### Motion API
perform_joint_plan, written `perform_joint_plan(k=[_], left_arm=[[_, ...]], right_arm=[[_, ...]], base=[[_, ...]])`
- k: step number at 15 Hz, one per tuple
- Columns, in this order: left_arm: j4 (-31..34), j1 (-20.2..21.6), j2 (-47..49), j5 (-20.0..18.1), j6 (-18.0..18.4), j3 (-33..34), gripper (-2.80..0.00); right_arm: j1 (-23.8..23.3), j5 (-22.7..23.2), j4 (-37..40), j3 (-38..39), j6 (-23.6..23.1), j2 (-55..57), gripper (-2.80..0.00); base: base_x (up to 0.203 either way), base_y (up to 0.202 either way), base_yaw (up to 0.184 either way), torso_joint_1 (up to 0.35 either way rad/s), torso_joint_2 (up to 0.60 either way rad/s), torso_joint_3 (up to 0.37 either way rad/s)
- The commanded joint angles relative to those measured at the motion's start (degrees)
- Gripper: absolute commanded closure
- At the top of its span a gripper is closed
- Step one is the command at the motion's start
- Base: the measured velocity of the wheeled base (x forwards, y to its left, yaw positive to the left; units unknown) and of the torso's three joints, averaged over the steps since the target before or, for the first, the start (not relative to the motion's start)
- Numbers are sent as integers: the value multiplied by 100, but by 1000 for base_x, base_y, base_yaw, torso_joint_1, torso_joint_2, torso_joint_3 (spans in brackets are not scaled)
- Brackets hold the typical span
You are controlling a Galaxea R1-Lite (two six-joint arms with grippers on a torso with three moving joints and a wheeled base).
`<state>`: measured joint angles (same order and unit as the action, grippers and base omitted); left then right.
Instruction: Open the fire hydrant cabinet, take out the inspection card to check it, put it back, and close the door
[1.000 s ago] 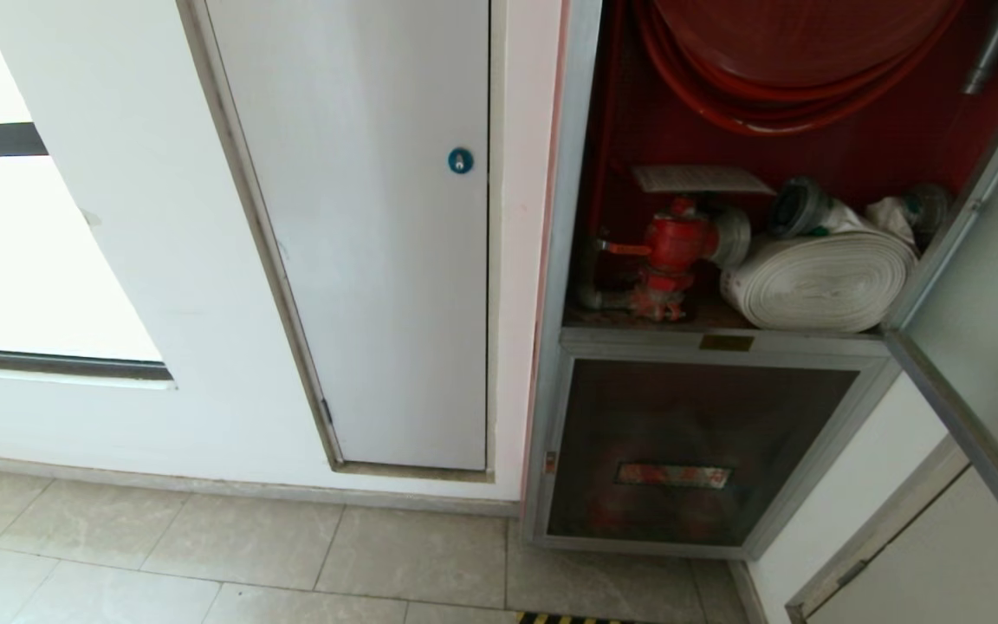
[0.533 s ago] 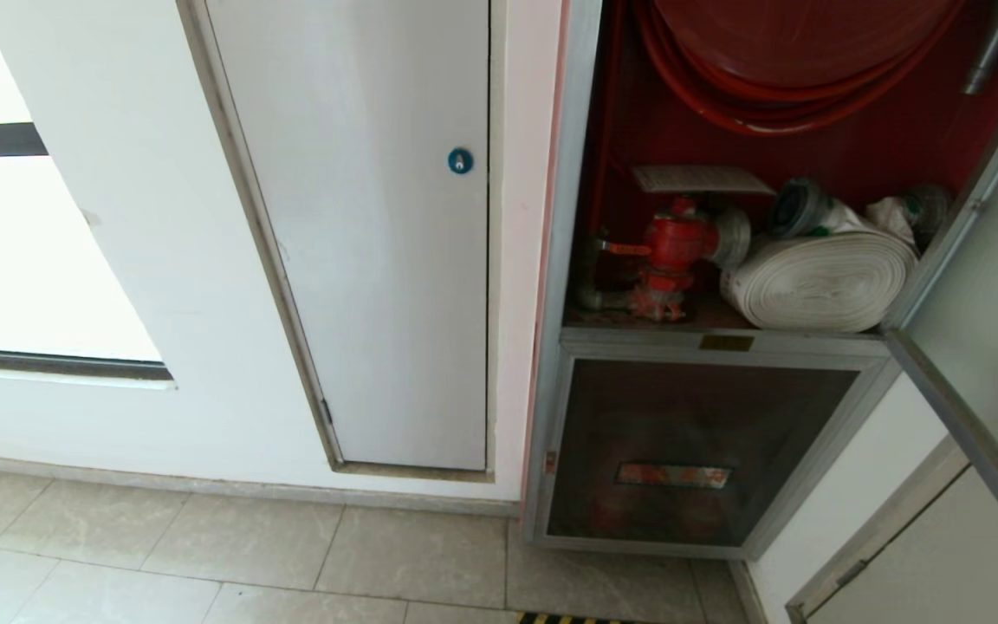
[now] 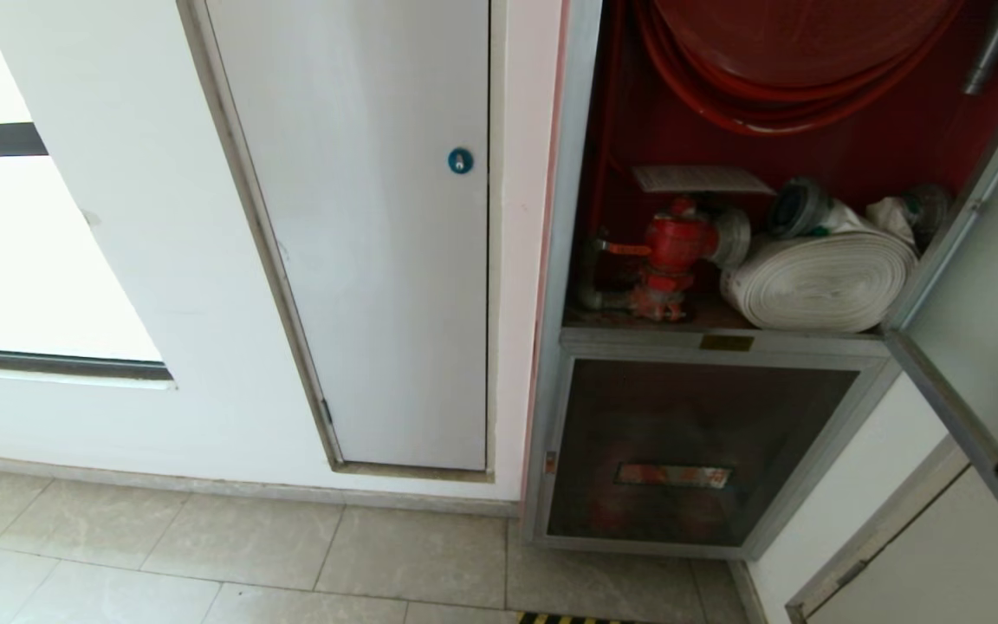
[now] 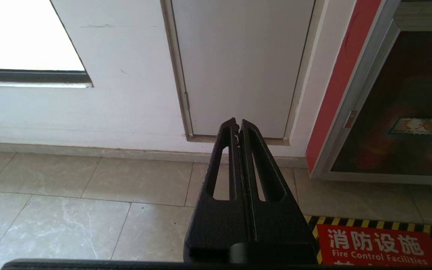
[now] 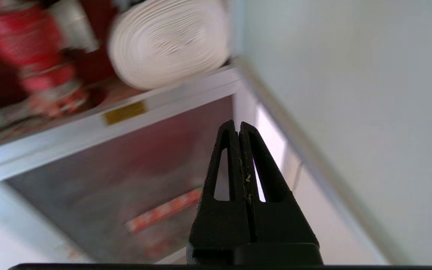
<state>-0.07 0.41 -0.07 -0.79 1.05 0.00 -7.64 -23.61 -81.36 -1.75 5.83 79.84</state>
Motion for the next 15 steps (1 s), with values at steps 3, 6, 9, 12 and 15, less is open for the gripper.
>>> perform_joint_plan(k=[3, 6, 9, 12, 15], left_arm=[[-1, 3, 7, 0, 1, 9, 0], [-1, 10, 7, 0, 2, 9, 0], [-1, 2, 7, 0, 1, 9, 0], [-1, 2, 7, 0, 1, 9, 0], [-1, 11, 7, 0, 1, 9, 0]], right_arm=[[627, 10, 444, 171, 178, -852, 0], [986, 148, 1371, 165, 179, -1905, 0], [1189, 271, 2662, 102, 146, -3059, 0], [1222, 95, 3959, -72, -34, -4304, 0], [1195, -118, 5540, -426, -237, -5634, 0]], base=[[0, 0, 0, 0, 0, 0], [0, 0, 0, 0, 0, 0], [0, 0, 0, 0, 0, 0], [0, 0, 0, 0, 0, 0], [0, 0, 0, 0, 0, 0]])
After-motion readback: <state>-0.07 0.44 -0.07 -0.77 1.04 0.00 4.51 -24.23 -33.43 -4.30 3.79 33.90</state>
